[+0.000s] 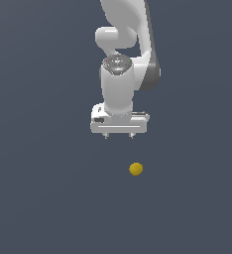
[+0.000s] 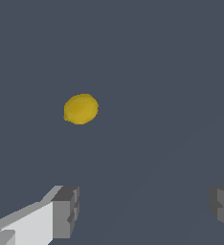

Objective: Pick up the object and move it to a goal position.

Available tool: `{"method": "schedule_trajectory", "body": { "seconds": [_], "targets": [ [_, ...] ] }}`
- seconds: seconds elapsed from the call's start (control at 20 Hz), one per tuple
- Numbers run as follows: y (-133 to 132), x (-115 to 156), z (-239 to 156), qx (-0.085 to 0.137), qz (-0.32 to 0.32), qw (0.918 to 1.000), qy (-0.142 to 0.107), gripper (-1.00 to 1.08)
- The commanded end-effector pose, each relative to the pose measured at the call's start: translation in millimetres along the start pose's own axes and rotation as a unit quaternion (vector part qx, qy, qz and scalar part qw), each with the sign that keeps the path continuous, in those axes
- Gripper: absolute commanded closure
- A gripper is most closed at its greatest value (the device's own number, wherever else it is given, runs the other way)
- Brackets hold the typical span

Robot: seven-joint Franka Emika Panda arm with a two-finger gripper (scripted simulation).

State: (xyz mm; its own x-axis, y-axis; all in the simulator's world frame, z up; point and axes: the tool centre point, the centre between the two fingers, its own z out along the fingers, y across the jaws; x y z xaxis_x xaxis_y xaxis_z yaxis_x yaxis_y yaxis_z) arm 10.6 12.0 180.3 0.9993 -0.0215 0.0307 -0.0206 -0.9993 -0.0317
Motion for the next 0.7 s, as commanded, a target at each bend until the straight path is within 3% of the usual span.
{"method": "schedule_trajectory", "body": {
  "seconds": [0.0, 0.4, 0.65],
  "targets": [
    [0, 0, 0, 0.000, 0.000, 1.0000, 0.000, -0.92],
    [-29, -2, 8, 0.014, -0.010, 0.9998, -0.003, -0.92],
    [-31, -2, 9, 0.014, -0.010, 0.9998, -0.003, -0.92]
  ]
}}
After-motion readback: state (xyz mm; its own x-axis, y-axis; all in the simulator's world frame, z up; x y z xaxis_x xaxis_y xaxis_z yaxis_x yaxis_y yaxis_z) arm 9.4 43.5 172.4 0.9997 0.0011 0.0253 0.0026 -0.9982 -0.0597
